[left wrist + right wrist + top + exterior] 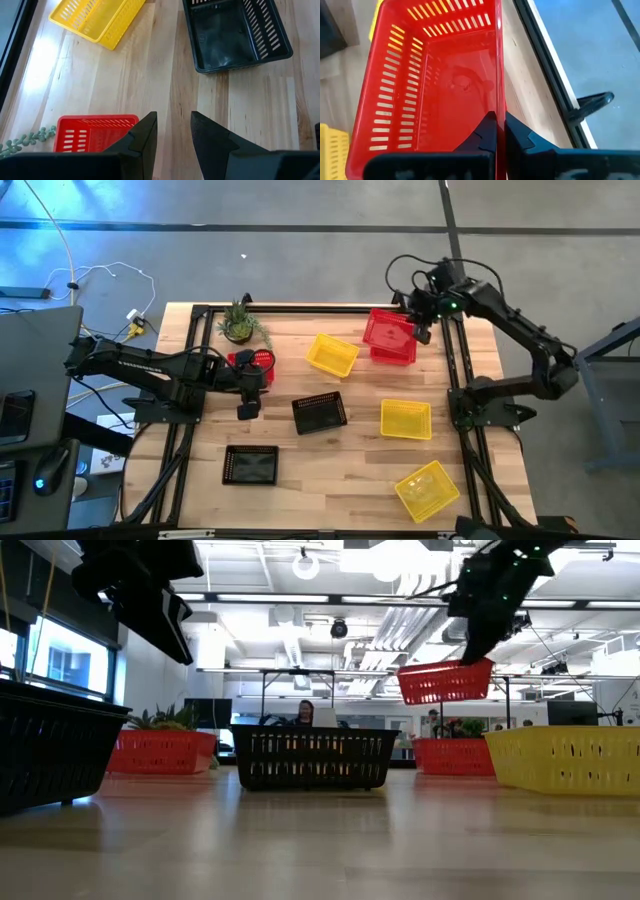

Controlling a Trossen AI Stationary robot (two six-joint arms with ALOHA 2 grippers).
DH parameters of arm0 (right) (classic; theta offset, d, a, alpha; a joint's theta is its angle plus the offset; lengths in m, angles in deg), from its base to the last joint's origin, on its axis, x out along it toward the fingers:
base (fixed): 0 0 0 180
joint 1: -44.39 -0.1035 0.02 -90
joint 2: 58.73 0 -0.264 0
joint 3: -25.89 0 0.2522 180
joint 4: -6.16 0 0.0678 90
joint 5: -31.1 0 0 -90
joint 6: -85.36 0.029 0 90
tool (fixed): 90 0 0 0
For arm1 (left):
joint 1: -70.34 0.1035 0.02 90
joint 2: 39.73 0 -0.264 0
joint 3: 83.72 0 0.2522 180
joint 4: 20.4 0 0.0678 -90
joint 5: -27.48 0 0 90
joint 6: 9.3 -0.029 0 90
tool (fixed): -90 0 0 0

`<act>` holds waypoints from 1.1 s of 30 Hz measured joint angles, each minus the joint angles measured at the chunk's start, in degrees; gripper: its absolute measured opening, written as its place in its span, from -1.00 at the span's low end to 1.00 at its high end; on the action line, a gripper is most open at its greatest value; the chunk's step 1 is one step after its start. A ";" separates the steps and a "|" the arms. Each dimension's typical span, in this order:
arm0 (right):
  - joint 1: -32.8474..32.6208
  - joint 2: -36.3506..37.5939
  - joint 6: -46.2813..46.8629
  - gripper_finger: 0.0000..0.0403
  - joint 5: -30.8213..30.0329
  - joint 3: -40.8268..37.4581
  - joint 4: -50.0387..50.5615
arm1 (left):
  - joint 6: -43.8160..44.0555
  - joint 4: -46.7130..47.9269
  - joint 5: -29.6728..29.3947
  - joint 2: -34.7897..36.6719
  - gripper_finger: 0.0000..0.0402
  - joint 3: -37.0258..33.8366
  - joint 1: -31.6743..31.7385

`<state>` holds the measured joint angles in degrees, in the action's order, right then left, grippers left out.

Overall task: Stack baskets by color
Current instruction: Stack the bottom red bin on top of the top right red bin

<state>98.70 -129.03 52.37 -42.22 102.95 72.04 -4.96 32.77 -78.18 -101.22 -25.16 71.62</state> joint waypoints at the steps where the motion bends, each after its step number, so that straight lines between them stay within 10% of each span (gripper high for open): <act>1: 0.54 0.80 -0.09 -1.00 0.07 -1.31 -0.96 | 0.00 -0.01 0.00 0.00 -0.47 0.00 0.00; 33: 6.04 1.62 -9.40 -1.00 3.89 -11.68 -9.24 | 4.02 -0.14 0.07 0.00 -0.47 0.00 -0.01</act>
<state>104.74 -127.41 42.97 -38.33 91.27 62.79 -0.94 32.63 -78.11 -101.22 -25.16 71.61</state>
